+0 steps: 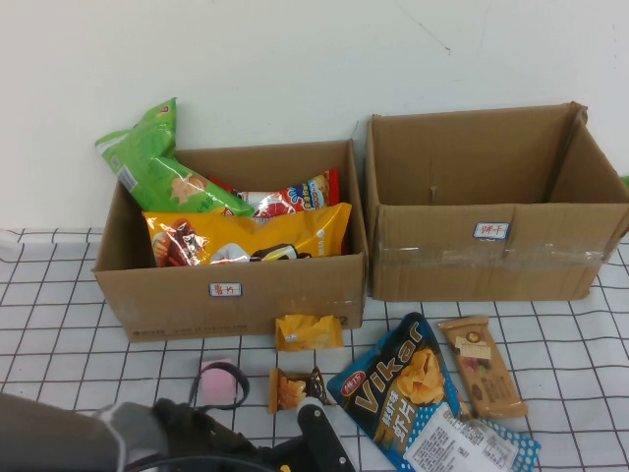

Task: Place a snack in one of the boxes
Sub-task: Pick up the biscuit, then place the biscuit in the biscuit box

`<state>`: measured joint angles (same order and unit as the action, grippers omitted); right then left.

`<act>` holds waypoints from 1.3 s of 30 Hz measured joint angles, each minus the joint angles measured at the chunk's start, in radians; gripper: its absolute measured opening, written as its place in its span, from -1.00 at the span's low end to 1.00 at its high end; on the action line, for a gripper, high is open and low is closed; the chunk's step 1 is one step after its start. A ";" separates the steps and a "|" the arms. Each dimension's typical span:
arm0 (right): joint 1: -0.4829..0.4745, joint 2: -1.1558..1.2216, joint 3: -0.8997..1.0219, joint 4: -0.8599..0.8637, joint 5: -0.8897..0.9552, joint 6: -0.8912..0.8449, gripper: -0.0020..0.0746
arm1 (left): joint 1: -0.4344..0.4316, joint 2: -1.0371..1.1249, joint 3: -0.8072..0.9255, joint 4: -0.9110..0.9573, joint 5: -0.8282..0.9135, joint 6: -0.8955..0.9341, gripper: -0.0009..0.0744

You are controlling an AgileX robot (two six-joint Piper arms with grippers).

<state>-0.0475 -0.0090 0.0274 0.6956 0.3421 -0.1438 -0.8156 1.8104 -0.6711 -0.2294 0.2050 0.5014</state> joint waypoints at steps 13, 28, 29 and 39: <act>0.000 0.000 0.000 0.002 0.000 -0.006 -0.95 | 0.000 0.117 -0.088 -0.069 -0.038 0.004 0.16; 0.000 0.000 0.000 0.002 0.000 -0.006 -0.95 | 0.000 0.071 -0.243 -0.077 0.261 -0.003 -0.62; 0.000 0.000 0.000 0.002 0.000 -0.006 -0.95 | 0.000 0.048 -0.262 -0.077 0.275 -0.003 -0.62; 0.000 0.000 0.000 0.002 0.000 -0.006 -0.95 | 0.000 -0.174 -0.539 -0.065 0.259 -0.015 -0.62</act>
<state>-0.0475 -0.0090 0.0279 0.6972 0.3421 -0.1501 -0.8156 1.6362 -1.2103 -0.2946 0.4639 0.4861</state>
